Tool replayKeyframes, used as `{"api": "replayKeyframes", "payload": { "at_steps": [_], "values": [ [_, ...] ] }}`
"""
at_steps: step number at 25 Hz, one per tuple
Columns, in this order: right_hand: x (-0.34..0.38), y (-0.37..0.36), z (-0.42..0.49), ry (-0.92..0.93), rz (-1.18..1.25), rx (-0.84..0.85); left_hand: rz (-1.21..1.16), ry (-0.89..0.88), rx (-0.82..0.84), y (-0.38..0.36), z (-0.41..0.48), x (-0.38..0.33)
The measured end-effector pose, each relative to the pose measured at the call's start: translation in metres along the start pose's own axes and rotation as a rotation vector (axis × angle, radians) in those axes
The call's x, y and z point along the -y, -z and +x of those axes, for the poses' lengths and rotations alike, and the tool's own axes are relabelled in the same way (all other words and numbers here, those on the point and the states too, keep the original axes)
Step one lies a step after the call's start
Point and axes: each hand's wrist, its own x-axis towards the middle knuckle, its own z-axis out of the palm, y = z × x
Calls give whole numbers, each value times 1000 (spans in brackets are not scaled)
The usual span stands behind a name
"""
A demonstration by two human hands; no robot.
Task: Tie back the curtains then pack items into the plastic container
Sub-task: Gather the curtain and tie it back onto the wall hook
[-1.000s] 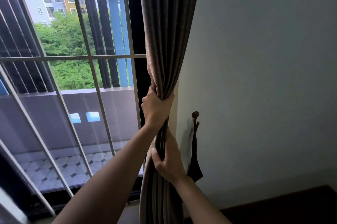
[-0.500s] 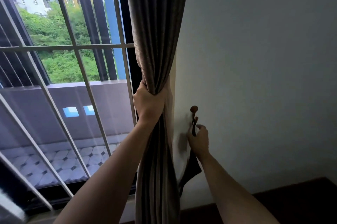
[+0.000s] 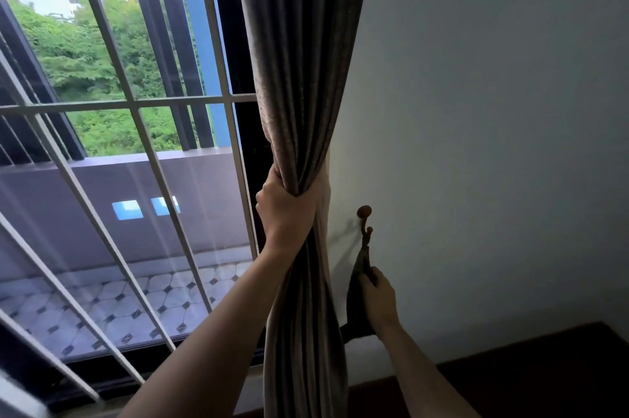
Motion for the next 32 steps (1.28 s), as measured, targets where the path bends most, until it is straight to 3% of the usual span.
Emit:
{"api": "replayKeyframes", "payload": {
  "at_steps": [6,12,19,23,27,32],
  "values": [
    [57,29,-41,-48,146,266,-37,-5,70,0,2,1],
    [104,28,-79,-6,299,266,-99,29,169,6,-1,-3],
    [138,2,-116,189,184,346,-154,37,266,13,2,2],
    [129,-17,-123,172,253,273,-176,86,339,17,2,-2],
    [122,-28,-128,-18,662,193,-196,121,406,21,4,-5],
    [115,-52,-122,66,669,69,-181,121,425,23,1,-3]
  ]
}}
